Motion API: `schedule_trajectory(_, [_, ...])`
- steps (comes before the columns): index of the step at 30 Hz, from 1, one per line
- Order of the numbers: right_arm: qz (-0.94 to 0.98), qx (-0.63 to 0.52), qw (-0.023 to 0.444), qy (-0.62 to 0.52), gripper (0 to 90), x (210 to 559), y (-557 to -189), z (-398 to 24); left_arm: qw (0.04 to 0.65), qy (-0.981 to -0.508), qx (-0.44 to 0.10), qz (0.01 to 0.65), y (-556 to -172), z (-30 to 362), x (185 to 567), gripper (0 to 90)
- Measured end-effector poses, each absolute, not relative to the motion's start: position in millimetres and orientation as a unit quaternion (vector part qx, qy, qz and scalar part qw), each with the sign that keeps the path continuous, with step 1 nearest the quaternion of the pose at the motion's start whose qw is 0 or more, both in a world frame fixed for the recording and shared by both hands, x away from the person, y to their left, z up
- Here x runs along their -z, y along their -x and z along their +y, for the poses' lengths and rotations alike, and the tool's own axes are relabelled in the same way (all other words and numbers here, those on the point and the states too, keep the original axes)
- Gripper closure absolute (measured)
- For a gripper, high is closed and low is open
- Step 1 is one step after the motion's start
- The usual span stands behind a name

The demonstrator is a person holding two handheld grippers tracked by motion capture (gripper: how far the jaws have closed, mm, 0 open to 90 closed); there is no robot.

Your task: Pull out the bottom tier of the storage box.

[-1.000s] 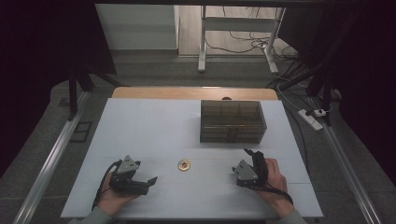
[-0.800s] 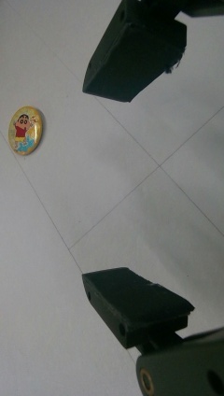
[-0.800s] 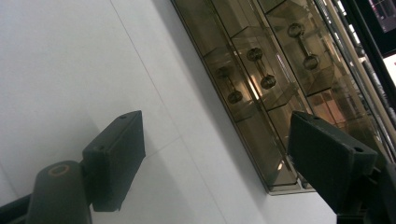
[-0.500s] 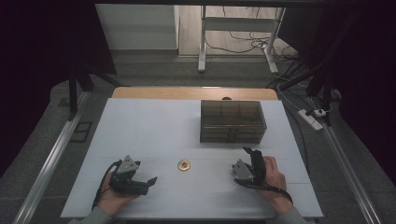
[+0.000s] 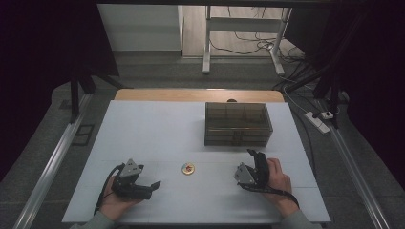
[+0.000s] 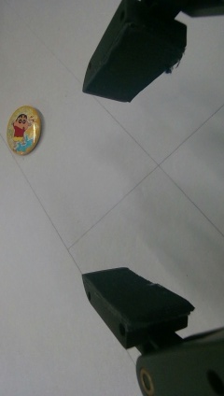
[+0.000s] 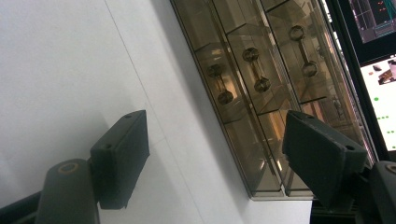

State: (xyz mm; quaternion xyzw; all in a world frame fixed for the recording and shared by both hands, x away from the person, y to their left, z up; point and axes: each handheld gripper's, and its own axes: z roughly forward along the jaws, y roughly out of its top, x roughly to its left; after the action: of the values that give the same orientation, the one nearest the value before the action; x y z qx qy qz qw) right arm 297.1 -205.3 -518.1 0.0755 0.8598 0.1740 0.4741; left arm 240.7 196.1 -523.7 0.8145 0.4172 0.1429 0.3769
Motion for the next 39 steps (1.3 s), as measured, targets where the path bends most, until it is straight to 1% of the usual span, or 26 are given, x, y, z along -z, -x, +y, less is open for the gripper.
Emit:
schedule_trajectory(11, [0.854,-0.165,0.49,-0.064,24.6,522.3,-302.8,-202.4,0.377,-0.814,-0.143,0.417,-240.6,196.2,523.6,10.6])
schedule_trajectory(39, [0.86,-0.143,0.489,-0.039,26.4,527.1,-313.4,-192.6,0.377,-0.815,-0.143,0.416,-240.9,196.1,523.9,10.6])
